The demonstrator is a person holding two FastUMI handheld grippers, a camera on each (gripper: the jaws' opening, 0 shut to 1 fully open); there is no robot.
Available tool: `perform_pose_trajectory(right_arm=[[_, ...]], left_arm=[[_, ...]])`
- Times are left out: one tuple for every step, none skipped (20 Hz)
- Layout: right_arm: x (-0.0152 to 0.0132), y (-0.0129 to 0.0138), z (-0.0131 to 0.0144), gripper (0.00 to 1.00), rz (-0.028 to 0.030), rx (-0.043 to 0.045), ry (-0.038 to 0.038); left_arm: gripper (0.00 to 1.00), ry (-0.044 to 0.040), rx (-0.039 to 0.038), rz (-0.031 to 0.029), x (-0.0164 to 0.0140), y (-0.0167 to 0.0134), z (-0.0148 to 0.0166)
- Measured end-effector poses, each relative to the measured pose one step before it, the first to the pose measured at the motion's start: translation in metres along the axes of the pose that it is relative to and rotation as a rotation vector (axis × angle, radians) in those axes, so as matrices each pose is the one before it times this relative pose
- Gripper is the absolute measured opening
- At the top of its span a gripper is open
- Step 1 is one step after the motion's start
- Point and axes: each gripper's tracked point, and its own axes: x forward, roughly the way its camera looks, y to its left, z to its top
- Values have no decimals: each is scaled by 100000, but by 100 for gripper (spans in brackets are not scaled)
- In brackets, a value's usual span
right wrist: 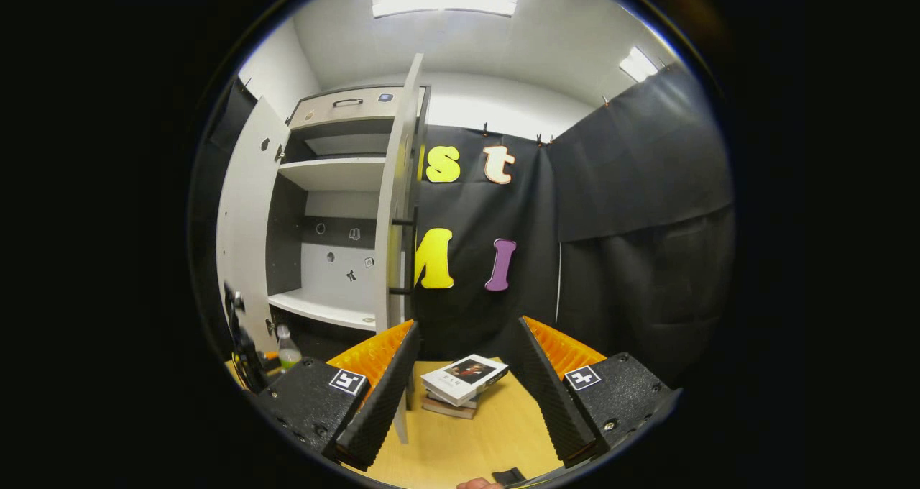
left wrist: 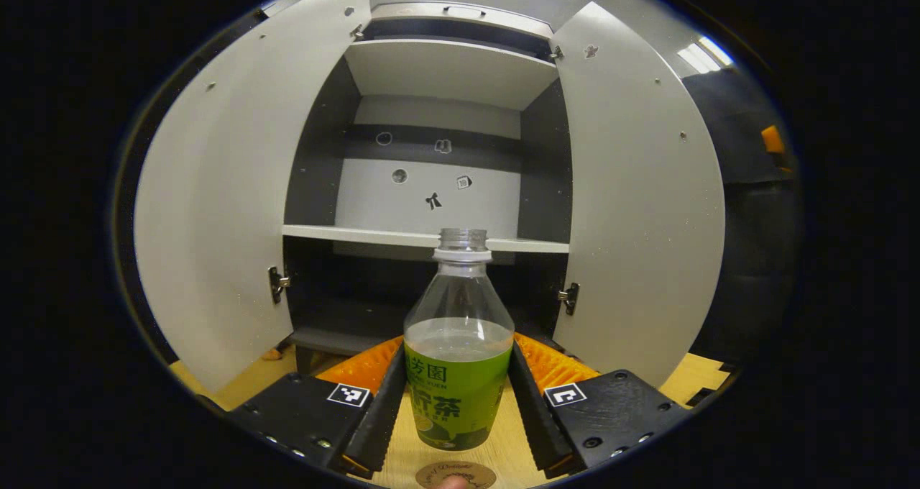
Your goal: Grasp the bottle in the cabinet with the left hand and place it on the coaster, then close the right door with the right hand and the left door with the left hand.
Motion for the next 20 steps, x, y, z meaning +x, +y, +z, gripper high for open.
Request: perform_pose_trajectory(right_arm=[[-279, -241, 100, 82, -783, -591, 284], [-250, -114, -5, 83, -767, -155, 509], [-241, -75, -103, 82, -569, 14, 707], [-194, -150, -217, 82, -689, -128, 862], [-249, -191, -180, 82, -879, -442, 920], [-168, -176, -105, 82, -614, -955, 874], [-174, -347, -77, 82, -1112, -1412, 790], [-94, -439, 47, 82, -1256, -1201, 211], [-101, -329, 168, 83, -1177, -601, 23], [-100, -334, -45, 83, -1409, -79, 283], [-8, -354, -76, 83, -1699, 108, 259], [-51, -91, 20, 83, -938, 520, 113], [20, 79, -274, 83, -218, 756, 700], [25, 106, -377, 83, 77, 552, 943], [15, 62, -231, 83, -24, 76, 832], [3, 4, -148, 83, 24, 46, 389], [4, 222, -58, 83, 234, -131, 217], [92, 189, -117, 83, 250, -182, 334], [9, 209, 18, 83, 367, -42, 38], [38, 114, 44, 83, 266, 43, -16]], left_arm=[[73, -564, 517, 2932, -614, 112, -1199], [73, 1184, 857, 2437, -456, 135, -1354], [73, 2020, 863, 1132, -332, 17, -1518], [73, 2451, 354, 181, -405, -162, -1559], [73, 1770, -421, -270, -318, -213, -1243], [73, 888, -692, -136, -329, -56, -1004], [73, -878, -460, 1033, -407, 153, -404], [73, -1898, -291, 2078, -201, 411, -221], [73, -556, -6, 2109, -54, 470, -328], [73, 645, -495, 743, 23, 99, -490], [73, 596, -466, -151, 144, -101, -435], [73, 137, 346, 618, 41, 85, -184], [73, 649, 313, 436, 66, 123, -348], [73, 706, -338, 128, -161, 13, -334], [73, -2042, -199, -10, -171, -36, 171], [73, -239, -761, -501, -96, -134, -121], [73, -364, 960, -36, -137, -139, 82], [73, -43, 407, -661, -70, -133, -64], [73, 22, 363, -290, 15, -89, 23], [74, -226, -99, -519, 0, -78, 41]])
